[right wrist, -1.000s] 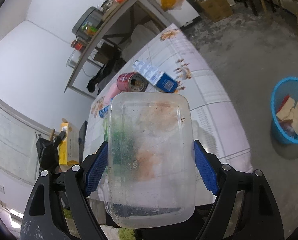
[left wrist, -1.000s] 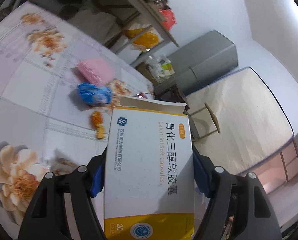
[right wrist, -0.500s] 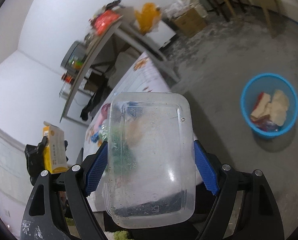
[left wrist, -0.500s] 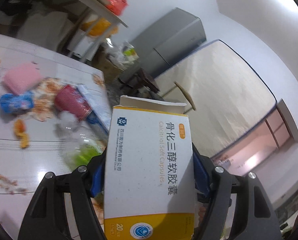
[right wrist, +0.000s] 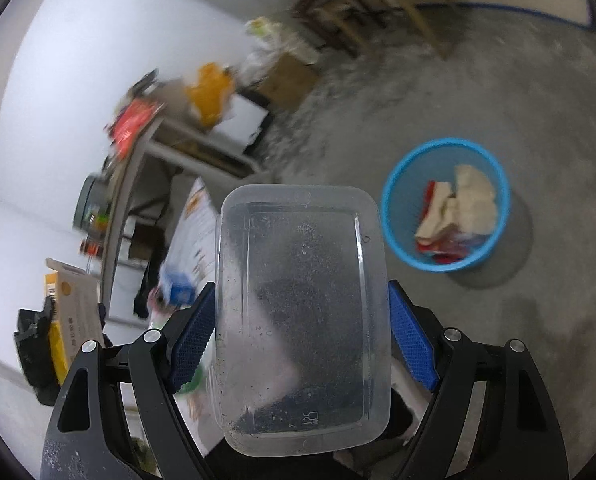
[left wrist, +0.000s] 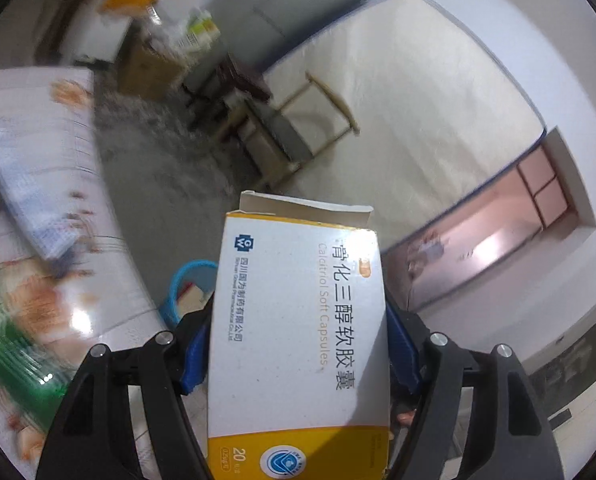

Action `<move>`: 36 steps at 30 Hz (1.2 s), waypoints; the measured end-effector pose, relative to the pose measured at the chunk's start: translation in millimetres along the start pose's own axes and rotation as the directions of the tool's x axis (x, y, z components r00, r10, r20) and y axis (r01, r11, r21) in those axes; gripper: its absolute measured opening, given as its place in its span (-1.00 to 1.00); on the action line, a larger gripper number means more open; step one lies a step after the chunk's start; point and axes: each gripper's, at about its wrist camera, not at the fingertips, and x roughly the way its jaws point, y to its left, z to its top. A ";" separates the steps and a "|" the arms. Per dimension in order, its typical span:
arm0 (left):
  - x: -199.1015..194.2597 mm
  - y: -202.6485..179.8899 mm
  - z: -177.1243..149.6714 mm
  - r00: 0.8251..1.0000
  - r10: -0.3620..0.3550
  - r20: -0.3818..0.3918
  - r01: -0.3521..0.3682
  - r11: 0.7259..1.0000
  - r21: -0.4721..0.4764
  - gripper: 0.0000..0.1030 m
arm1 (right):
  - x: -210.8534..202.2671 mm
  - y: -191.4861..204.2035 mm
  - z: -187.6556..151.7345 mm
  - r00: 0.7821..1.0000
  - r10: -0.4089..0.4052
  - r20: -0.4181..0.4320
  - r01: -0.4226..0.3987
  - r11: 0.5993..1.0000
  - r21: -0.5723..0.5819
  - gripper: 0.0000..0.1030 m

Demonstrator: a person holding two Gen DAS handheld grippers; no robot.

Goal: Collect trash
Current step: 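Carry the medicine box in the left tool while the right tool carries the plastic box to the wastebasket, then open both tools over the blue wastebasket to drop the boxes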

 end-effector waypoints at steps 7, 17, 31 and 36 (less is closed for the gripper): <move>148.5 -3.3 16.4 0.970 0.101 -0.222 -0.103 0.995 0.003 0.37 | 44.2 -60.5 41.8 0.999 -0.040 -0.027 0.044 0.982 0.182 0.51; 276.4 35.7 26.8 0.907 0.301 -0.293 -0.319 0.948 -0.014 0.83 | 106.3 -149.6 81.5 0.999 -0.029 0.020 0.017 0.895 0.446 0.76; 216.8 13.8 17.5 0.934 0.216 -0.283 -0.230 0.973 -0.016 0.83 | 83.8 -201.1 11.6 0.999 -0.051 -0.001 0.044 0.841 0.540 0.76; 166.5 -17.9 9.1 0.954 0.181 -0.238 -0.169 0.983 0.070 0.83 | 58.0 -185.9 -4.4 0.998 -0.052 0.033 0.029 0.869 0.494 0.76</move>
